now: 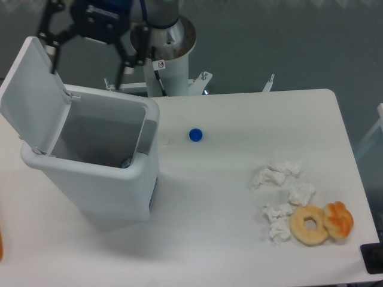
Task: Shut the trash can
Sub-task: 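Move the gripper over to the raised lid of the white trash can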
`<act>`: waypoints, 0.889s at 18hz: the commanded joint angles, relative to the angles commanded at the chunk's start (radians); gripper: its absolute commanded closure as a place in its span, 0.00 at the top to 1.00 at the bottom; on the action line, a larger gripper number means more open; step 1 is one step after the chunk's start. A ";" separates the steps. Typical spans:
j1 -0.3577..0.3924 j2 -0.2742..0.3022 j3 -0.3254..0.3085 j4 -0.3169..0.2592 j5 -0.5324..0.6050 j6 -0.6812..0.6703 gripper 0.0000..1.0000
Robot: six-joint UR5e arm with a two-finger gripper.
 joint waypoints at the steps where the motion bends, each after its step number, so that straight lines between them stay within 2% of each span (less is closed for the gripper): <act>1: -0.006 0.002 0.000 -0.002 -0.002 0.000 1.00; 16: -0.103 -0.003 -0.037 0.005 0.009 0.027 1.00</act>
